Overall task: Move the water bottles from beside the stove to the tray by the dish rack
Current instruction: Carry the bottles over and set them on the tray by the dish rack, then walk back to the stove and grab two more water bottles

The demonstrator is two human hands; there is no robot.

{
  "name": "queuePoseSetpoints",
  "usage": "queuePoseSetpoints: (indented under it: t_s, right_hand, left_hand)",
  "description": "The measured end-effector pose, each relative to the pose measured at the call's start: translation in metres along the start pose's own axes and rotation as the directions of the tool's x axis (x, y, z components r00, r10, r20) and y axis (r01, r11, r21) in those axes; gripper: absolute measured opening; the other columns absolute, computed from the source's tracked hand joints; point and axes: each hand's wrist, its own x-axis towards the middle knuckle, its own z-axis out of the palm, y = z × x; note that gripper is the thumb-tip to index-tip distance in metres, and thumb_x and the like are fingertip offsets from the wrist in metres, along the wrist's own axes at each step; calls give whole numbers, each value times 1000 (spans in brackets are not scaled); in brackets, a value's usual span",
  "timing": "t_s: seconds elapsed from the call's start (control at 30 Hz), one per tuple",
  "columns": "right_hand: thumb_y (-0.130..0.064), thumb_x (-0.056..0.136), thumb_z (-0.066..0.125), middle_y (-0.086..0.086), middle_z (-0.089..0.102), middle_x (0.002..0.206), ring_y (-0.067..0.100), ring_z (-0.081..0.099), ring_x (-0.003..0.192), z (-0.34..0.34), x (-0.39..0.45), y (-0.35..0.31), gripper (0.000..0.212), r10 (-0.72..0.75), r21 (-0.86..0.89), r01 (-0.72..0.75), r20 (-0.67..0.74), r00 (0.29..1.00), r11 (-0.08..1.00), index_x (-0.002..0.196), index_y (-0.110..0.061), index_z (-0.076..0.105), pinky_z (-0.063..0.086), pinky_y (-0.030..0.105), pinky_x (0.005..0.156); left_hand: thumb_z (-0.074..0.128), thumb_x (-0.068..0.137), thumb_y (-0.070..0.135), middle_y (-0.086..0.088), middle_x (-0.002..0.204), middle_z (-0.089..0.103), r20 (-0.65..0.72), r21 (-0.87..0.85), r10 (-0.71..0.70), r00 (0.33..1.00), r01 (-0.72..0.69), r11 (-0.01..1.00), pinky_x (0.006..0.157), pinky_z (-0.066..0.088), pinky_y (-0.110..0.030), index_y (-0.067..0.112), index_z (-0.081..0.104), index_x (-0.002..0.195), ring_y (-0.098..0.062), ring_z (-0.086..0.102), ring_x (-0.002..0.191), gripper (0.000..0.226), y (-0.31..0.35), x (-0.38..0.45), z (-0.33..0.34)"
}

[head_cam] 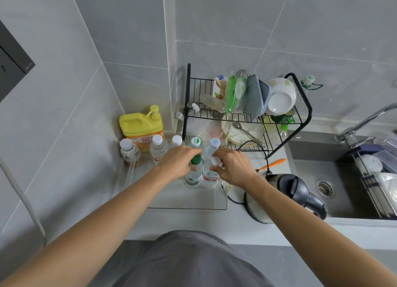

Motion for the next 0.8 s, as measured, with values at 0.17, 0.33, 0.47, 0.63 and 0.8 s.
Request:
queuePoseSetpoints:
  t_s: [0.17, 0.33, 0.47, 0.63, 0.8]
  right_hand:
    - [-44, 90, 76, -6, 68, 106, 25, 70, 81, -3, -1, -2, 33, 13, -9, -13, 22, 1000, 1000, 111, -20, 68, 39, 31, 62]
    - [-46, 94, 72, -6, 65, 110, 25, 70, 88, -12, 0, -10, 34, 95, -29, -93, 63, 993, 995, 116, -22, 63, 48, 34, 66]
    - [-55, 96, 66, -7, 63, 128, 25, 70, 101, -9, -10, -19, 52, 143, -28, -141, 135, 980, 990, 138, -27, 52, 44, 32, 69]
    - [-62, 99, 51, -5, 62, 120, 22, 64, 108, -31, -30, -18, 54, 253, 6, -253, -14, 967, 967, 139, -27, 50, 55, 37, 73]
    - [-60, 100, 45, -3, 56, 121, 23, 51, 113, -86, -76, 3, 51, 401, -19, -422, -275, 874, 907, 136, -24, 53, 49, 40, 91]
  left_hand:
    - [85, 86, 30, -6, 103, 72, 15, -5, -13, 1000, 13, 1000, 67, 37, -33, 18, 60, 110, -28, 66, 93, 36, 3, -2, -3]
    - [86, 84, 34, -5, 98, 72, 38, 1, -26, 999, 26, 1000, 65, 43, -35, 19, 60, 108, -30, 68, 92, 38, 4, -1, -11]
    - [82, 81, 52, -3, 106, 70, 31, 72, -121, 992, 119, 990, 67, 49, -37, 24, 54, 126, -31, 69, 98, 60, 10, -14, -11]
    - [60, 91, 65, 3, 115, 61, -237, 104, -55, 970, 82, 991, 73, 57, -39, 27, 54, 132, -23, 61, 110, 56, 39, -7, -36]
    - [43, 92, 69, 3, 127, 56, -307, 193, 145, 941, -87, 977, 94, 53, -43, 29, 53, 144, -24, 50, 121, 66, 104, 19, -54]
